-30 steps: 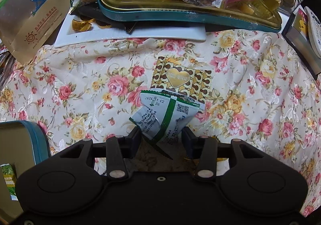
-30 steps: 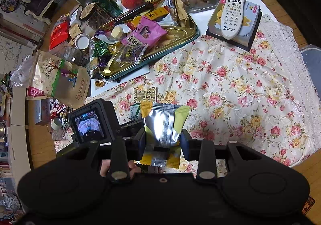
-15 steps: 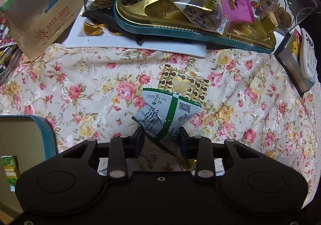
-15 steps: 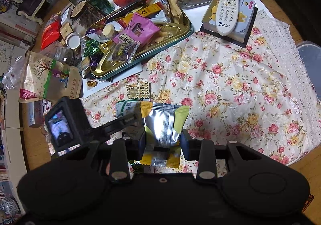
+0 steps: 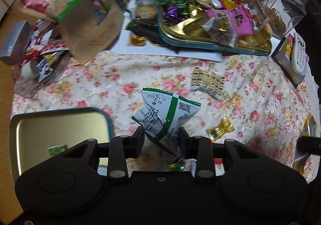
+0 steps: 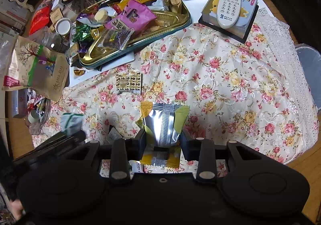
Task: Organize snacks
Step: 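Release the white-and-green packet into the gold tray while the right tool drops the wrapper there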
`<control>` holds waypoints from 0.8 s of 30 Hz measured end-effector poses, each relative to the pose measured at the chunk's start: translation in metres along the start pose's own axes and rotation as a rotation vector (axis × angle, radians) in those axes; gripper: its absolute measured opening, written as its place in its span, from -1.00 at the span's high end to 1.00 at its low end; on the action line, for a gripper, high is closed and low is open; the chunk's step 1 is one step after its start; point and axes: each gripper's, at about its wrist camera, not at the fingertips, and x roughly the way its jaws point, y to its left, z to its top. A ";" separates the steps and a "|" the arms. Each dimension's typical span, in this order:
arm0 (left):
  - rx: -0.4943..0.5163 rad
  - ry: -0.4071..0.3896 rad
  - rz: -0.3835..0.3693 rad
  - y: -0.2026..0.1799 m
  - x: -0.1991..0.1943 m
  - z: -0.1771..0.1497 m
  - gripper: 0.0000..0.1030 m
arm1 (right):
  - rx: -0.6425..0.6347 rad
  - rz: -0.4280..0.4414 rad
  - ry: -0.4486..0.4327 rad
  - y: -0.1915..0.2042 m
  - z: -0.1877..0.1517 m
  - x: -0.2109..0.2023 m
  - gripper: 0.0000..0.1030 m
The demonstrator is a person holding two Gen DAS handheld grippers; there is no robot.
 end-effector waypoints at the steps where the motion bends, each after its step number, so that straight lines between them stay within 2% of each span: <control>1: -0.007 -0.002 0.010 0.008 -0.002 -0.003 0.15 | -0.009 -0.008 0.005 0.003 -0.001 0.003 0.27; 8: -0.101 -0.001 0.076 0.072 -0.009 -0.025 0.15 | -0.083 -0.031 0.008 0.033 -0.009 0.017 0.27; 12: -0.184 -0.009 0.140 0.113 -0.011 -0.032 0.15 | -0.125 0.015 0.036 0.057 -0.015 0.027 0.27; 16: -0.272 -0.035 0.156 0.151 -0.017 -0.041 0.15 | -0.195 0.024 0.055 0.091 -0.023 0.036 0.27; 24: -0.406 -0.020 0.174 0.207 -0.019 -0.058 0.15 | -0.332 0.033 0.067 0.154 -0.036 0.048 0.27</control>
